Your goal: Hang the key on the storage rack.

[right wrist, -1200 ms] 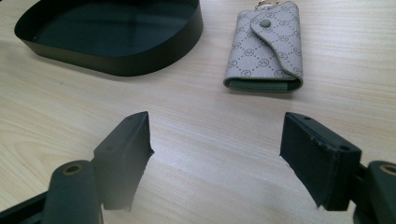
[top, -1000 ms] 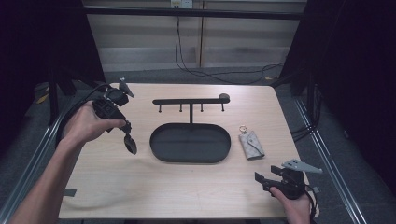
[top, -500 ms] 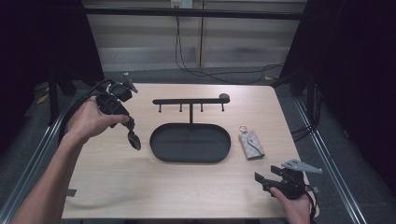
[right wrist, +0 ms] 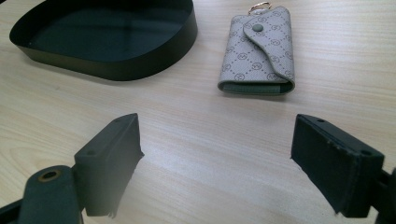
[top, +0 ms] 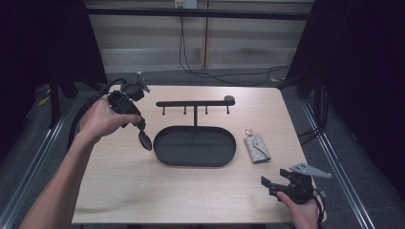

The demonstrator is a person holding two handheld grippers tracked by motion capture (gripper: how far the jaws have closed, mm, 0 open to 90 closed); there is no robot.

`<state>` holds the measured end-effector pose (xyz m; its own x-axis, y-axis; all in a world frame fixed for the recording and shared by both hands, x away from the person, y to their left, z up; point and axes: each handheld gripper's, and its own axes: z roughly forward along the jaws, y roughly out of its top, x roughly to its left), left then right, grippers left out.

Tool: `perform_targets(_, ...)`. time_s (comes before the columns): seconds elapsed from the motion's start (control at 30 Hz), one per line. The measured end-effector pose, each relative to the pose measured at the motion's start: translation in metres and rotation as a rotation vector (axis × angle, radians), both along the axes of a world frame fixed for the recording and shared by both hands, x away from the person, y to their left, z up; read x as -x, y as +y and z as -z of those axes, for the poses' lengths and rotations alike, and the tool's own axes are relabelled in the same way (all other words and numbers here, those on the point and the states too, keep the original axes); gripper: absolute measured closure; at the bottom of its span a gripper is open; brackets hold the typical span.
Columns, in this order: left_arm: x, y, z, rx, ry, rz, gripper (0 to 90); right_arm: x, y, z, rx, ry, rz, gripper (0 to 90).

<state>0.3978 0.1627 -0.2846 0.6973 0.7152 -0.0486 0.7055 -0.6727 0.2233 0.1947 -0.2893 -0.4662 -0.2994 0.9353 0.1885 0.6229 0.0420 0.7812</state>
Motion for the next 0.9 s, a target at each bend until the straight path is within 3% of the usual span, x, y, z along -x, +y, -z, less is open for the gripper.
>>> perform_targets(0.43,-0.013,-0.02,-0.003,0.013,0.009,-0.005,70.7,0.0,0.0,0.0,-0.008,0.008,-0.01,15.1)
perform_targets(0.6,-0.016,-0.027,-0.001,0.012,0.032,0.011,70.7,0.0,0.0,0.0,-0.007,0.009,-0.012,15.1)
perform_targets(0.9,-0.03,-0.035,0.006,-0.002,0.055,-0.011,70.7,0.0,0.0,0.0,-0.009,0.009,-0.011,15.1)
